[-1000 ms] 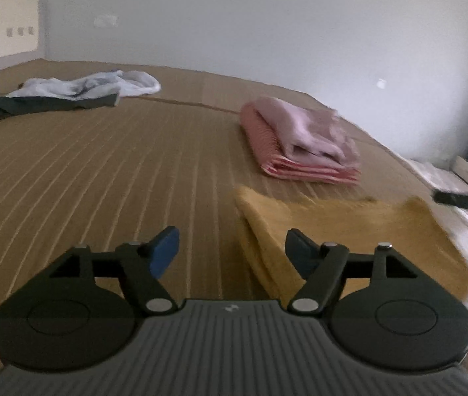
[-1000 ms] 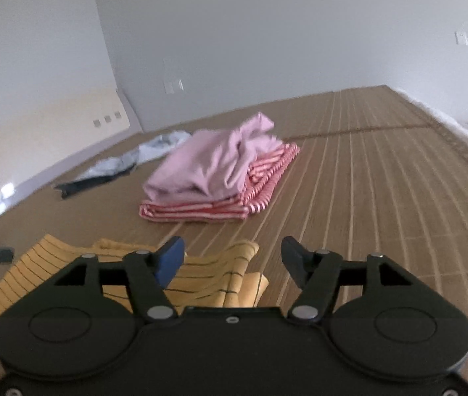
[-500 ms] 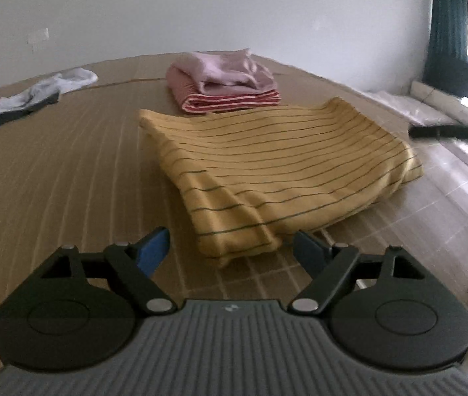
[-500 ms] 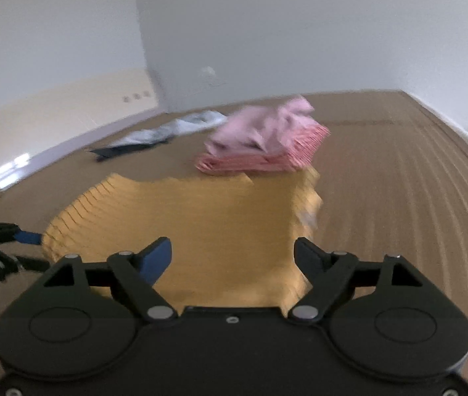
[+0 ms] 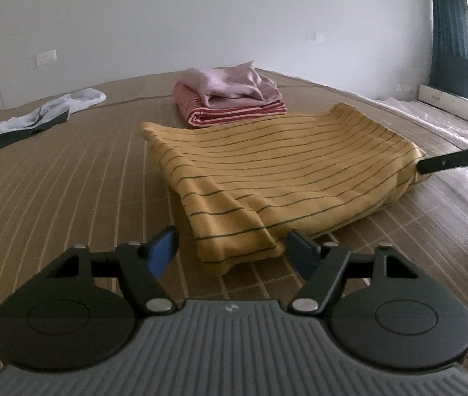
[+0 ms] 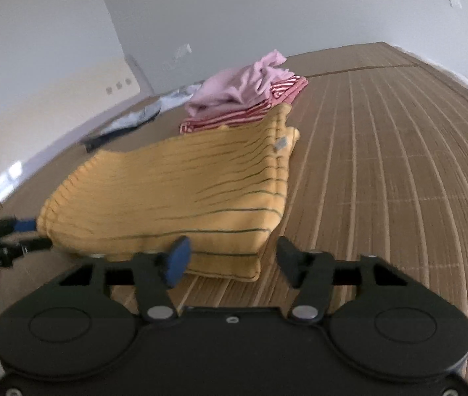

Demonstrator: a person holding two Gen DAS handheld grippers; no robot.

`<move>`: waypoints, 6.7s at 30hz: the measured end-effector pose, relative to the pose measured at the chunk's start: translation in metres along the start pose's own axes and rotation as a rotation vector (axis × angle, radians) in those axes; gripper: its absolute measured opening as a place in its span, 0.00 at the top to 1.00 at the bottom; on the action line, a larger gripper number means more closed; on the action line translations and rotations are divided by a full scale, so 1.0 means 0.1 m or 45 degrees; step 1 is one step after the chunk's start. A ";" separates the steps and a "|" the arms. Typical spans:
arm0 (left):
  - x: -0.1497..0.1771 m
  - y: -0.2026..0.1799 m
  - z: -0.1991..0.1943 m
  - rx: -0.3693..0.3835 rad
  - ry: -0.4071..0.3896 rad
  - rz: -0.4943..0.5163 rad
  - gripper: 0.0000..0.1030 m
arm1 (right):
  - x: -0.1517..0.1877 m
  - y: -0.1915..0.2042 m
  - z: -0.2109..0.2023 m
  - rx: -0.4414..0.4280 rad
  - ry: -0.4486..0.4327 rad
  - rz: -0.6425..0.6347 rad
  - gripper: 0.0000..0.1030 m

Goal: Fold clothes

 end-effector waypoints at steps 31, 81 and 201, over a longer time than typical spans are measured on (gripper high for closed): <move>-0.06 0.55 -0.19 -0.103 0.105 -0.229 0.56 | 0.01 0.00 0.04 0.160 0.047 0.028 0.89; -0.09 0.99 -0.44 0.146 0.008 -0.681 0.20 | 0.26 2.54 1.25 0.092 -0.011 -1.319 0.17; -0.14 -1.74 -0.58 0.064 -0.076 0.586 0.16 | -0.69 0.38 0.11 -0.542 -0.120 0.133 0.33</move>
Point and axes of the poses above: each gripper's, at about its wrist camera, not at the fingertips, and z roughly the way its jaws point, y to its left, x to its underside, the point moved 1 cm from there along z, roughly the way its jaws point, and after that the axes turned 6 degrees about -z, right-handed, at the moved point
